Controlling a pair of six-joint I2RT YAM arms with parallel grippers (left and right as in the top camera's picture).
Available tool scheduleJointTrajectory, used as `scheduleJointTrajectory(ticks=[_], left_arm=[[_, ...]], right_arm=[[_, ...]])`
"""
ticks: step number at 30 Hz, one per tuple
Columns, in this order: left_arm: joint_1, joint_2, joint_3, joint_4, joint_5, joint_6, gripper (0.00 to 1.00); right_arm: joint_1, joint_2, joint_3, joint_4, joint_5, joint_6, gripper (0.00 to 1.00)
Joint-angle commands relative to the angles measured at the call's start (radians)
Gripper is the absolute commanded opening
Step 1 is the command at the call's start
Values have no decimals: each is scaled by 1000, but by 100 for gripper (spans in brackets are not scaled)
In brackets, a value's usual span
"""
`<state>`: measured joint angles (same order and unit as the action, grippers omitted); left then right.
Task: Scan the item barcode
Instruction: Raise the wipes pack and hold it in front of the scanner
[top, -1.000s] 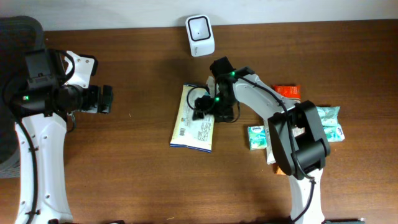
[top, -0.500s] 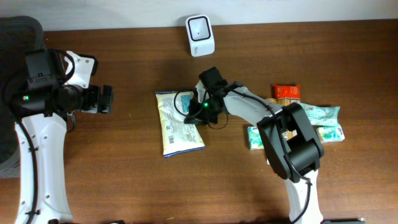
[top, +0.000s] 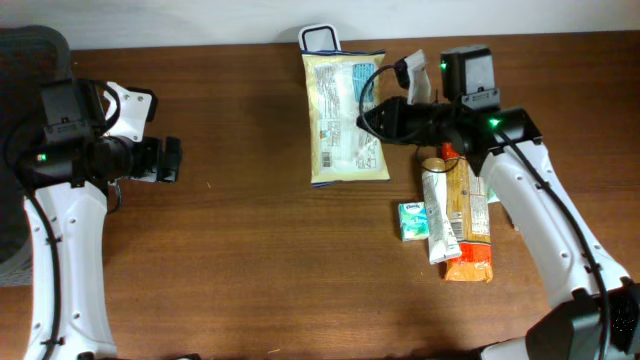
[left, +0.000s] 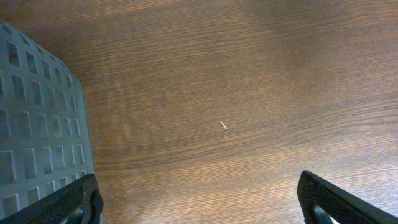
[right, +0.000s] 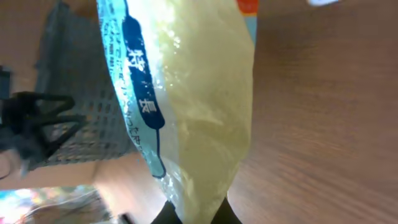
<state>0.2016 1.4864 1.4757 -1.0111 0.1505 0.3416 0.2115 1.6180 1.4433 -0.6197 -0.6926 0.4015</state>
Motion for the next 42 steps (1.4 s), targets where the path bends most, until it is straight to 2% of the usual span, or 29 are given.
scheduleJointTrajectory(ticks=[1,3,4,7,8,10,11,13,14,18,21,22,25,26,28,30,32,34,35,38,39,42], left_arm=[[2,-6,9,-1,10,12,99],[2,-6,9,-1,10,12,99],[2,-6,9,-1,10,12,99],[2,-6,9,-1,10,12,99],[2,-6,9,-1,10,12,99],[2,-6,9,-1,10,12,99],[2,-6,9,-1,10,12,99],[2,-6,9,-1,10,12,99],[2,-6,9,-1,10,12,99],[2,-6,9,-1,10,12,99],[2,-6,9,-1,10,12,99],[2,-6,9,-1,10,12,99],[2,-6,9,-1,10,12,99],[2,-6,9,-1,10,12,99],[2,-6,9,-1,10,12,99],[2,-6,9,-1,10,12,99],[2,-6,9,-1,10,12,99],[2,-6,9,-1,10,12,99],[2,-6,9,-1,10,12,99],[2,-6,9,-1,10,12,99],[2,-6,9,-1,10,12,99],[2,-6,9,-1,10,12,99]], right_arm=[[101,-30,43,40,360,-84,4],[195,-24,50,151,718,-191,4],[253,0,49,260,919,-307,4],[320,120,49,571,1114,-640,4],[325,187,49,727,1143,-803,4],[325,303,49,983,1149,-1018,4],[324,415,49,1265,1145,-1201,4],[319,546,51,1532,1075,-1386,4],[310,618,64,1609,1022,-1469,4],[290,742,120,1698,993,-1610,4],[324,741,121,1738,1086,-1608,4],[340,739,120,1739,1174,-1535,4],[344,710,120,1715,1270,-1264,4],[343,683,120,1644,1265,-1201,4],[338,596,120,1368,1151,-1074,4],[324,526,120,1206,1083,-948,4],[284,407,120,941,948,-718,6],[228,330,120,764,802,-535,13],[154,275,120,623,684,-372,17],[-13,273,119,400,479,-185,31],[-84,314,119,348,320,-183,38],[-183,432,120,344,41,-183,60]])
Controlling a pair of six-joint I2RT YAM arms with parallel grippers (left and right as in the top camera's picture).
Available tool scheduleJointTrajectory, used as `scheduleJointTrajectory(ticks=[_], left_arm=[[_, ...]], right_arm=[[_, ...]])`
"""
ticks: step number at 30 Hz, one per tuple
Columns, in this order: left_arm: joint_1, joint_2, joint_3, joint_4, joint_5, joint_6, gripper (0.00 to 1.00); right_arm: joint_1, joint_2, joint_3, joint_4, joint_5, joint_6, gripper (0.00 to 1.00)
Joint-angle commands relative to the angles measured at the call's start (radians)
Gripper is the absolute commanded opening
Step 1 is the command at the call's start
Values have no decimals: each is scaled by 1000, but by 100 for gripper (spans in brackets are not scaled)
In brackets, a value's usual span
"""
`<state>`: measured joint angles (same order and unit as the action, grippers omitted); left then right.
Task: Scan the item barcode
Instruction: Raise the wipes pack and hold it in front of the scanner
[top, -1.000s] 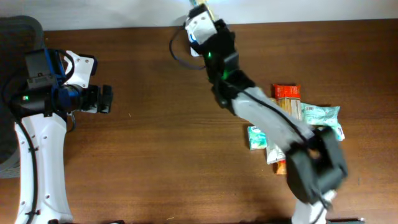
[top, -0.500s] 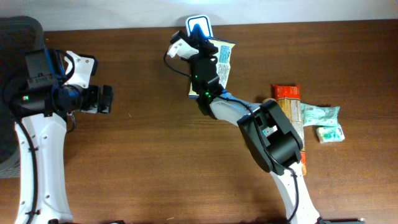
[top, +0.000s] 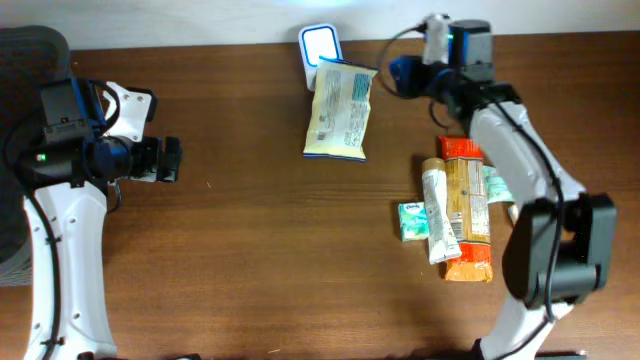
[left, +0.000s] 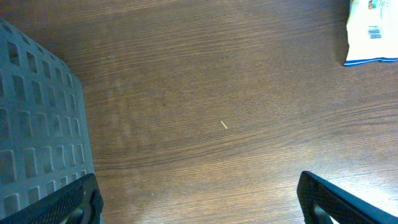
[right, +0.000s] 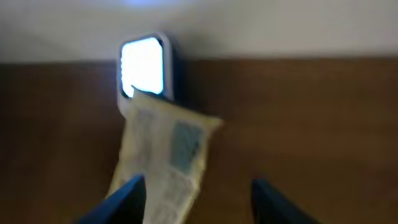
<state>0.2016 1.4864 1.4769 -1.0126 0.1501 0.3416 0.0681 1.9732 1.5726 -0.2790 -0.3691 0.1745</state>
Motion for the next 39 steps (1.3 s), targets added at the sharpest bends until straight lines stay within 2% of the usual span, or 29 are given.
scheduleJointTrajectory(ticks=[1,2,3,10,14,15,16,17,18,19,21,23,25,26,28,29,30,31,33,34,36,37,39], left_arm=[[2,-6,8,1,11,12,99],[2,-6,8,1,11,12,99],[2,-6,8,1,11,12,99],[2,-6,8,1,11,12,99],[2,-6,8,1,11,12,99],[2,-6,8,1,11,12,99],[2,-6,8,1,11,12,99],[2,-6,8,1,11,12,99],[2,-6,8,1,11,12,99],[2,-6,8,1,11,12,99],[2,-6,8,1,11,12,99],[2,-6,8,1,11,12,99],[2,-6,8,1,11,12,99],[2,-6,8,1,11,12,99],[2,-6,8,1,11,12,99],[2,-6,8,1,11,12,99],[2,-6,8,1,11,12,99],[2,-6,8,1,11,12,99],[2,-6,8,1,11,12,99],[2,-6,8,1,11,12,99],[2,-6,8,1,11,12,99],[2,-6,8,1,11,12,99],[2,-6,8,1,11,12,99]], right_arm=[[-63,132,-9,8,-353,43,68],[-69,176,-9,12,-386,35,77],[-68,214,-9,16,-416,5,80],[37,364,-9,125,-450,-5,80],[110,418,-9,223,-408,83,79],[118,428,-9,245,-405,102,74],[124,435,-9,265,-406,120,61],[127,437,-9,276,-406,131,32],[130,437,-9,277,-409,132,11],[134,437,-9,272,-410,169,4],[136,416,-9,258,-448,216,4],[145,360,-9,222,-415,182,4],[176,249,-9,106,-298,94,4],[215,157,-9,-1,-145,11,4],[311,12,-9,-100,182,-90,4],[393,-61,-9,-95,432,-172,4],[443,-82,-9,-56,596,-258,4],[524,-73,-9,58,807,-507,4],[560,-32,-9,267,908,-818,4],[557,-13,-9,362,909,-894,4],[514,54,-9,670,896,-1086,4],[484,100,-9,796,831,-1176,4],[432,203,-9,909,683,-1423,4]])
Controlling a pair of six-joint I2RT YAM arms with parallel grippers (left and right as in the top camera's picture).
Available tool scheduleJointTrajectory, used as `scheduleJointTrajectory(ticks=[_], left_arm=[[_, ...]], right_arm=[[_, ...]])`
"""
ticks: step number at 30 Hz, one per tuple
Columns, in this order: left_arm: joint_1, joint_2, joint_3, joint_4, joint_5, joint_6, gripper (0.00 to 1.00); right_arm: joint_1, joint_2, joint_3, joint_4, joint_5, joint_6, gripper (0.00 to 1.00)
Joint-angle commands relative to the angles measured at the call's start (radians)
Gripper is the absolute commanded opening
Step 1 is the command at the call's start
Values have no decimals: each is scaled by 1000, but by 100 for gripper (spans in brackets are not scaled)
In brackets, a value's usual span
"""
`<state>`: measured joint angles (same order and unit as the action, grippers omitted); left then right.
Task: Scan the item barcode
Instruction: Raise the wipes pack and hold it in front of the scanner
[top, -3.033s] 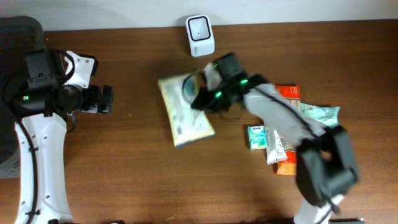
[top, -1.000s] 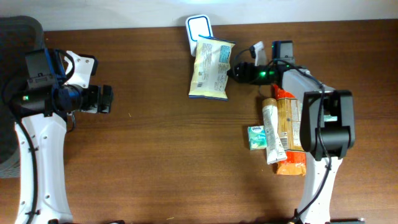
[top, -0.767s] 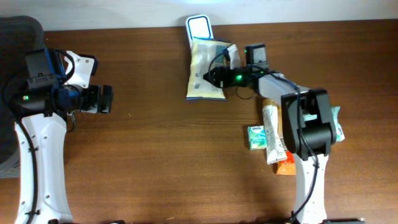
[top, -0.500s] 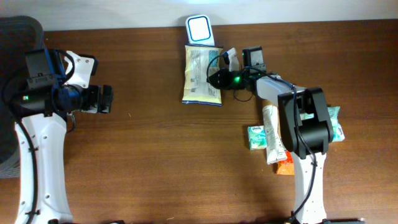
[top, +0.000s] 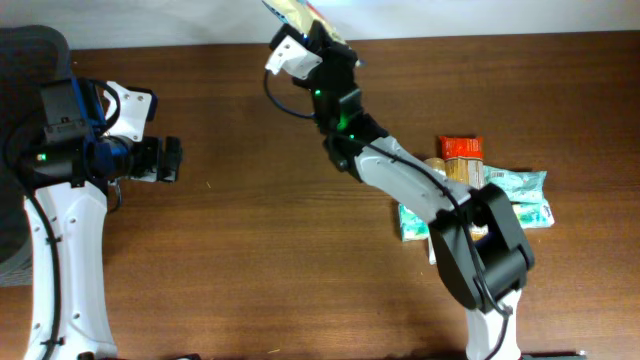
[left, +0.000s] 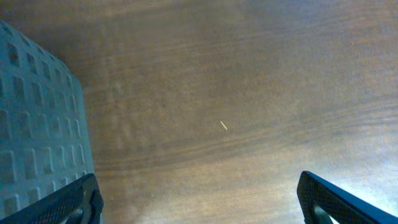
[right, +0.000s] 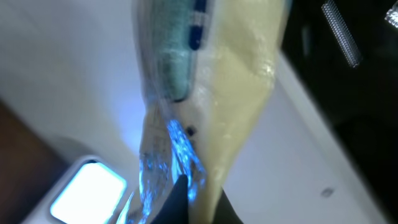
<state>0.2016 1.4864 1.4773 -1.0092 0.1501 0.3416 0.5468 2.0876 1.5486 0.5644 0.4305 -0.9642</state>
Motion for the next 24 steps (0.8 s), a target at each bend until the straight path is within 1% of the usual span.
scheduleJointTrajectory(ticks=[1,2,3,6,10,15,18,19,20,22,23,24], left_arm=[[2,-6,7,-3,11,12,99],[2,-6,7,-3,11,12,99],[2,-6,7,-3,11,12,100],[2,-6,7,-3,11,12,99],[2,-6,7,-3,11,12,99],[2,-6,7,-3,11,12,100],[2,-6,7,-3,11,12,99],[2,-6,7,-3,11,12,99],[2,-6,7,-3,11,12,99],[2,-6,7,-3,11,12,99],[2,-6,7,-3,11,12,99],[2,-6,7,-3,11,12,99]], right_arm=[[-64,137,15,167,-133,-312,4],[-85,211,15,351,-172,-312,4],[-90,237,16,395,-193,-312,4],[-77,264,24,382,-244,-312,4],[-71,264,33,393,-248,-319,4],[-23,264,33,394,-225,-312,4],[-3,203,32,371,-224,-309,4],[-1,164,32,337,-211,-237,4],[2,92,32,261,-171,-71,4],[9,-17,32,103,-161,75,4],[17,-126,32,-62,-177,234,4],[23,-204,32,-198,-230,349,4]])
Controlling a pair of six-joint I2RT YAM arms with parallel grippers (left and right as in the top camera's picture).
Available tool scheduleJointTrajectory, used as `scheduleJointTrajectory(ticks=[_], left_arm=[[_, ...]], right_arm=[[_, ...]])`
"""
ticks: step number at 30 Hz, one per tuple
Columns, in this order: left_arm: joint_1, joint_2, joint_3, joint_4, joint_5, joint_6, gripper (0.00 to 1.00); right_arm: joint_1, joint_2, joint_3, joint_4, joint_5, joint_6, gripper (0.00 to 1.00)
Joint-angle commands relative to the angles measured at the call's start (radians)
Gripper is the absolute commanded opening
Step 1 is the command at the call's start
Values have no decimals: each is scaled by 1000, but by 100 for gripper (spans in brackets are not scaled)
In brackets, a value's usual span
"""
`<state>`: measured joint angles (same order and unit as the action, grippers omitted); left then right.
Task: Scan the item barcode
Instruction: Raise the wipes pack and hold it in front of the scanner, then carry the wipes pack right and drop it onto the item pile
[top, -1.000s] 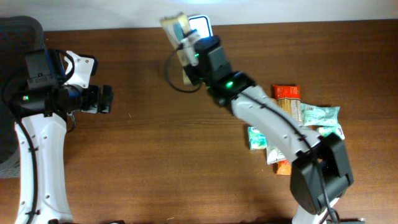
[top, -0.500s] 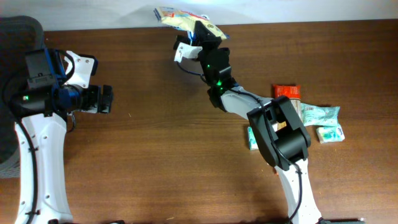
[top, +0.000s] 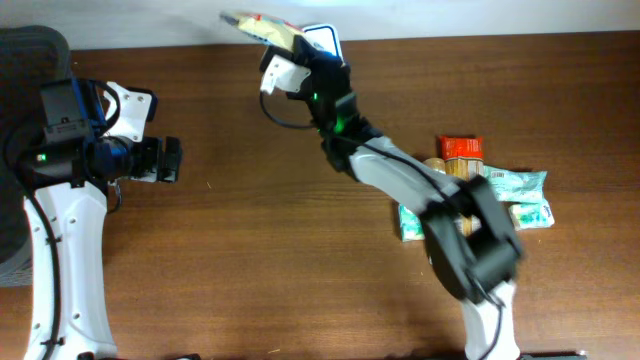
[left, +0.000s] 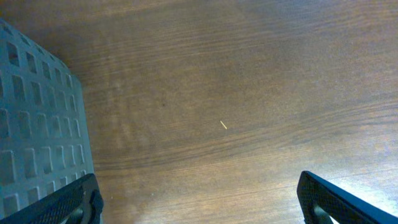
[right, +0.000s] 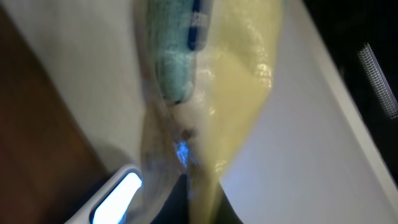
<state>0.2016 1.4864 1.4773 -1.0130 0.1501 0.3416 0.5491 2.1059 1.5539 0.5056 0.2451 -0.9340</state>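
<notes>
A yellow snack bag (top: 255, 25) with blue print hangs over the table's far edge. My right gripper (top: 288, 58) is shut on its lower edge. In the right wrist view the bag (right: 217, 87) rises from between the jaws of the right gripper (right: 194, 202), with a blue spot of light on it. The lit white scanner (right: 112, 198) lies just to its left; in the overhead view the scanner (top: 322, 40) is right beside the gripper. My left gripper (top: 170, 160) stands open over bare wood at the left, as the left wrist view (left: 199, 208) also shows.
A grey basket (left: 37, 124) stands by the left gripper. At the right of the table lie an orange packet (top: 462, 147), a green packet (top: 520, 195) and a small green box (top: 410, 225). The brown table (top: 250, 250) ends at a white wall behind.
The right gripper has shifted the bag a little to the left along the far edge, and the scanner now shows in the overhead view. The left arm is unchanged.
The bag first lay flat in front of the scanner with the right gripper shut on its edge. Later it lay skewed near the lit scanner, the right fingers apart and back from it. After that the gripper held it raised over the scanner, and now a little further left.
</notes>
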Motion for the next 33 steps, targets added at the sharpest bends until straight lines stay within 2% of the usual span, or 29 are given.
scheduleJointTrajectory(ticks=[1,3,6,9,10,12,15,18,20,21,22,23,25,26,29,32,33], left_arm=[[2,-6,7,1,11,12,99],[2,-6,7,1,11,12,99],[2,-6,7,1,11,12,99],[2,-6,7,1,11,12,99],[2,-6,7,1,11,12,99],[2,-6,7,1,11,12,99],[2,-6,7,1,11,12,99],[2,-6,7,1,11,12,99],[2,-6,7,1,11,12,99],[2,-6,7,1,11,12,99],[2,-6,7,1,11,12,99],[2,-6,7,1,11,12,99],[2,-6,7,1,11,12,99],[2,-6,7,1,11,12,99],[2,-6,7,1,11,12,99],[2,-6,7,1,11,12,99],[2,-6,7,1,11,12,99]], right_arm=[[19,-351,27,-379,-200,515,4],[-8,-508,27,-685,-390,758,4],[-74,-683,27,-1194,-415,846,4],[-220,-723,26,-1581,-419,953,4],[-265,-719,21,-1633,-426,954,4],[-455,-699,-7,-1717,-438,954,4],[-695,-629,-43,-1737,-497,923,4],[-800,-494,-98,-1737,-624,788,4],[-806,-375,-99,-1741,-629,777,4],[-806,-356,-99,-1748,-627,777,46],[-807,-353,-97,-1750,-627,785,56],[-807,-361,-75,-1769,-626,793,69],[-807,-378,23,-1840,-626,793,84],[-805,-390,116,-1897,-627,792,87],[-743,-412,387,-2047,-635,792,87],[-521,-444,655,-2141,-636,792,88],[-431,-462,718,-2150,-629,792,91]])
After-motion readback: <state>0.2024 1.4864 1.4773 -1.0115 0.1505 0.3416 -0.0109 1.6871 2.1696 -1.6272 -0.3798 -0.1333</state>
